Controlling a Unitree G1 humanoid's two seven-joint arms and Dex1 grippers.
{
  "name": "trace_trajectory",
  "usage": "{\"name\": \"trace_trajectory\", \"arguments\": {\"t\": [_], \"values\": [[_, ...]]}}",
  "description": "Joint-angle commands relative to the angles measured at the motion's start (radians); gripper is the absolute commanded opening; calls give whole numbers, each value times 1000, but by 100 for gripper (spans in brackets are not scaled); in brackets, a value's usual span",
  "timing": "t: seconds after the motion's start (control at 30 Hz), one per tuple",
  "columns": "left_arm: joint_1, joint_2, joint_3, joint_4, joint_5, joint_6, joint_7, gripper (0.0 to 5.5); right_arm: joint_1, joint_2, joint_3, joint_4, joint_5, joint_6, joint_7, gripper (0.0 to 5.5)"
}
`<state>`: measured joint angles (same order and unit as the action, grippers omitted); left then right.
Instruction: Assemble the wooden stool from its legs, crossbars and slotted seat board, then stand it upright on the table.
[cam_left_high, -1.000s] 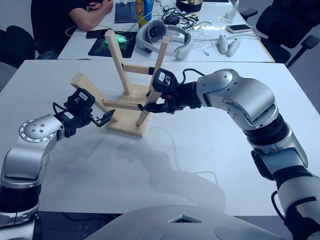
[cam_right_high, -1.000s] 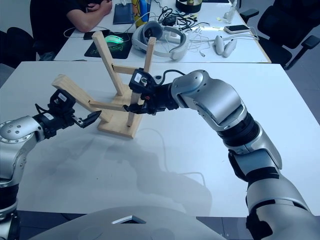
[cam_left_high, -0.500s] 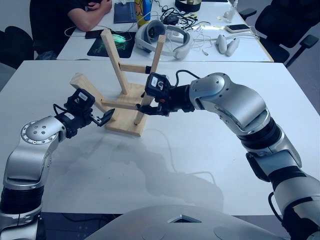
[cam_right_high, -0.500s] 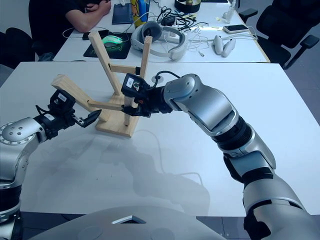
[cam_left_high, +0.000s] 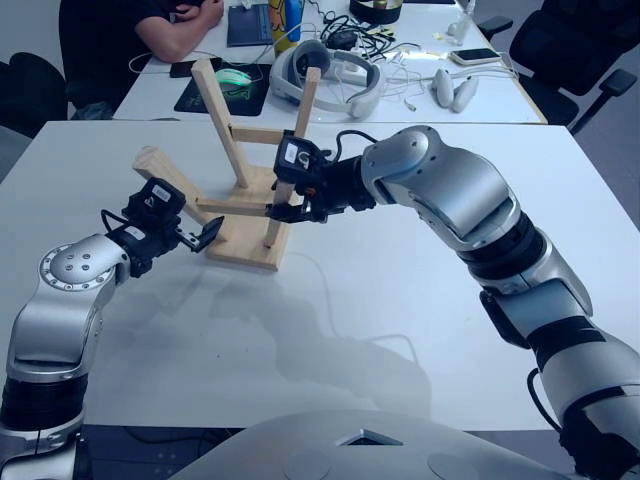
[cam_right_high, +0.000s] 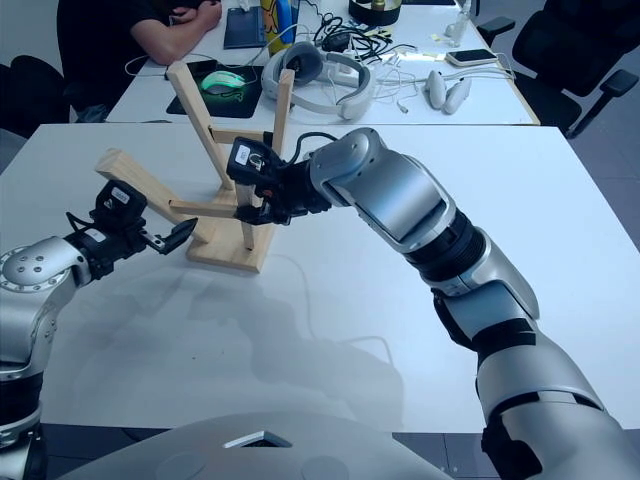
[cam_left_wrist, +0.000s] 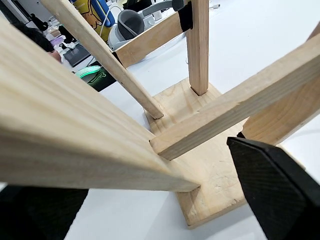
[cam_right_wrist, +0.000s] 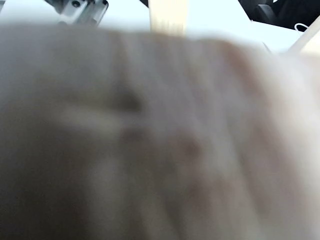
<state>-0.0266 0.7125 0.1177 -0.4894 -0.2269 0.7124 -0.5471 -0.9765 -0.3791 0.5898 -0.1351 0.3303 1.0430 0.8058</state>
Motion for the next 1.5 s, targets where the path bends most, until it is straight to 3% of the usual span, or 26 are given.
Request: {"name": "trace_trajectory", "arguments": {"t": [0.03, 0.17, 0.43, 1.27, 1.3, 1.5], "values": [[-32, -57, -156, -110, -71, -10, -79, 458, 21, 85, 199, 136, -54, 8, 45, 206], [-82, -119, -253, -130, -71, 21, -66, 458, -5, 123, 223, 175, -74, -17, 65, 206], [-119, -210, -344, -147, -53, 61, -46, 458, 19, 146, 161, 222, -65, -10, 60, 206], [-113, -154, -270, -106, -41, 47, -85, 458, 67, 166, -82, 194, -66, -58, 31, 206], [-112, -152, -268, -104, -40, 46, -85, 458, 66, 171, -103, 194, -64, -66, 25, 243], [-106, -148, -263, -89, -32, 35, -99, 458, 56, 213, -237, 194, -40, -82, -24, 334]]}}
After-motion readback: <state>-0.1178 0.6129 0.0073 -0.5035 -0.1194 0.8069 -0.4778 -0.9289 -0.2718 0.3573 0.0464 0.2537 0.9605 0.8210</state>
